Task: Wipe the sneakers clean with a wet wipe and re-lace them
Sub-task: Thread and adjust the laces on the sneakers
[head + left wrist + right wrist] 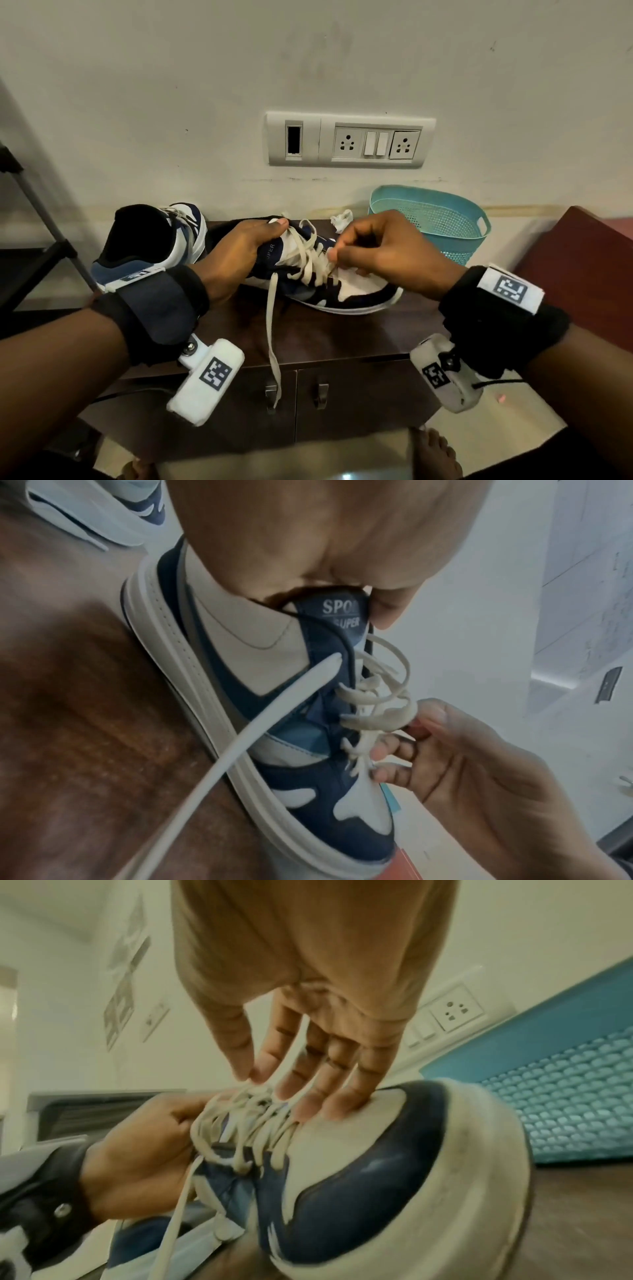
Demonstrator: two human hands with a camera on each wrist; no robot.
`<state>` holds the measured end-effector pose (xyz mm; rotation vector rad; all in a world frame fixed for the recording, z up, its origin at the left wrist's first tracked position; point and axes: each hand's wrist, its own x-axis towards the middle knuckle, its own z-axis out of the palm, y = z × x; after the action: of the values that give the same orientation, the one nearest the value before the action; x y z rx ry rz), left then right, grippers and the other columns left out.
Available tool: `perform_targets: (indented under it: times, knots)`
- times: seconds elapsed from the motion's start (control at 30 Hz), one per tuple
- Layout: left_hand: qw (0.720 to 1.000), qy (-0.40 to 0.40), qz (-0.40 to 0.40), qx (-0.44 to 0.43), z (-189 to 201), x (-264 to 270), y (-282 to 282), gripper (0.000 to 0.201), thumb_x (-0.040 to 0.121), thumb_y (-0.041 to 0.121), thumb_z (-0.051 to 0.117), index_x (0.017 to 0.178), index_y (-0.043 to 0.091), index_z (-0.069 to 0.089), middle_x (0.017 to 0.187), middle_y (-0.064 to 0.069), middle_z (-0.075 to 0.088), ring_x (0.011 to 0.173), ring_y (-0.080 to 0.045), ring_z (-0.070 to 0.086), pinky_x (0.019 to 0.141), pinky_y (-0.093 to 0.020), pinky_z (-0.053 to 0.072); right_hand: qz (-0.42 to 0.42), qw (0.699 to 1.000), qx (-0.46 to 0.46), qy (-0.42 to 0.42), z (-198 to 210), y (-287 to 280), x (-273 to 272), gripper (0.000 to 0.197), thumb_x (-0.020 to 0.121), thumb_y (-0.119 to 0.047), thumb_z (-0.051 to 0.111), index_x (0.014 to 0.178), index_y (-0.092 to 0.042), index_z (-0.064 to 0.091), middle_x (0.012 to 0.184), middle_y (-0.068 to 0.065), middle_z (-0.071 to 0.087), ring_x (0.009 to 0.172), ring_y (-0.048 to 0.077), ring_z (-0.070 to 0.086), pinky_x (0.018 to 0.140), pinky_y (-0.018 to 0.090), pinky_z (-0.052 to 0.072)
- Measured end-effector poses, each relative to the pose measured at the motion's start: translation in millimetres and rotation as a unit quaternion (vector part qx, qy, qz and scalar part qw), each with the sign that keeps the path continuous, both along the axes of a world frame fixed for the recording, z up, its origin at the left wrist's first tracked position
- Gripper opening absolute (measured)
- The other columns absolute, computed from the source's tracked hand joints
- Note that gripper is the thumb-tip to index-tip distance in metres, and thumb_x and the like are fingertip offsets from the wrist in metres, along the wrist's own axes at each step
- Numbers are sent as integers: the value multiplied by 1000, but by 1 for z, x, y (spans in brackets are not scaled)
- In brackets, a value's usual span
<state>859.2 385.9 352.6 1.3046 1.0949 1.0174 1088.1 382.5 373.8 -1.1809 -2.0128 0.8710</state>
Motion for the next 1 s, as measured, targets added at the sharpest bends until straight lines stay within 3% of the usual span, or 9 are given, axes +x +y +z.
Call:
perform_targets:
  times: [0.07,0.2,0.33,0.47,0.63,0.7,0.83,0.93,1.0]
  knots:
    - [1000,3,5,6,1,-1,-1,44,105,22,44,118,-16,63,108,-25,71,99,-38,69,99,-49,50,-38,999,0,38,3,4,6,9,88,-20,79,86,-12,79,75,4,76,66,13,70,61,29,58]
    - [1000,12,-4,9,2,-1,1,42,104,19,45,115,-17,62,103,-27,69,93,-33,67,91,-41,52,-34,997,58,-40,-4,9,1,14,87,-25,80,102,-26,81,86,-11,78,75,1,71,62,16,54]
    - [1000,12,-2,3,3,-2,1,41,104,20,45,114,-15,64,101,-24,70,91,-31,67,85,-38,53,-29,995,82,-57,-5,13,-12,19,82,-31,84,101,-31,81,90,-13,78,79,2,72,80,38,61]
    - [1000,9,-15,9,7,-2,-1,45,102,22,51,119,-19,59,115,-39,63,102,-40,61,99,-51,47,-45,990,117,-56,-6,13,-21,18,82,-27,83,98,-34,81,88,-16,77,80,-1,70,78,38,60]
    - [999,25,-20,26,6,-3,-3,54,99,27,55,114,-26,53,102,-31,62,97,-39,57,92,-48,45,-74,992,95,-34,-10,13,-30,11,87,-25,78,80,-33,77,77,-12,75,74,3,70,77,41,60]
    - [999,33,-22,32,4,-1,-3,44,104,20,47,114,-22,58,105,-35,65,99,-39,62,95,-47,49,-66,996,58,27,-11,12,-34,14,91,-19,74,81,-28,76,78,-7,76,76,9,72,81,44,61]
    - [999,37,-11,33,5,0,0,41,106,18,42,114,-16,63,111,-32,69,105,-43,67,98,-49,50,-48,985,-17,165,-9,7,-39,8,95,-7,69,94,-2,76,81,13,75,75,18,66,79,38,59]
    - [999,39,-9,29,8,-3,0,45,105,20,45,117,-21,58,119,-41,61,115,-55,57,107,-60,43,-29,986,-29,161,-3,7,-33,9,92,-5,72,97,1,75,84,12,76,74,14,69,74,26,59]
    - [998,44,-16,30,8,-4,-1,45,104,21,49,116,-21,59,117,-40,62,108,-48,64,103,-54,46,-3,992,-48,115,-1,8,-24,18,87,-4,77,104,2,75,93,16,77,78,15,71,73,23,59]
